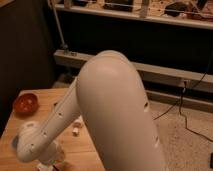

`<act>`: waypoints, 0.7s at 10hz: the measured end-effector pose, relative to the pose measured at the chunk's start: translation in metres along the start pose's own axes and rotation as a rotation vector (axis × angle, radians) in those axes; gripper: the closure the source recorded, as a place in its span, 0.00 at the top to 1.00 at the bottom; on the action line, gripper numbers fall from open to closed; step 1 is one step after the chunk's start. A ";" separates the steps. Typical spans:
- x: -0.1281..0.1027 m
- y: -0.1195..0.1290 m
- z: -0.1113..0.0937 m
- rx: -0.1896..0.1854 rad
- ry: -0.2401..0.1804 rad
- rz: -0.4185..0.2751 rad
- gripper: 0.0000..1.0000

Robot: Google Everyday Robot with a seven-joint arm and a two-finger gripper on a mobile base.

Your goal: Push the eraser across the table

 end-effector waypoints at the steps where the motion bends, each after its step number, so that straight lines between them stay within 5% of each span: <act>1: 0.000 0.012 0.003 0.014 0.011 -0.008 0.00; 7: -0.017 0.038 0.018 0.060 0.010 -0.022 0.00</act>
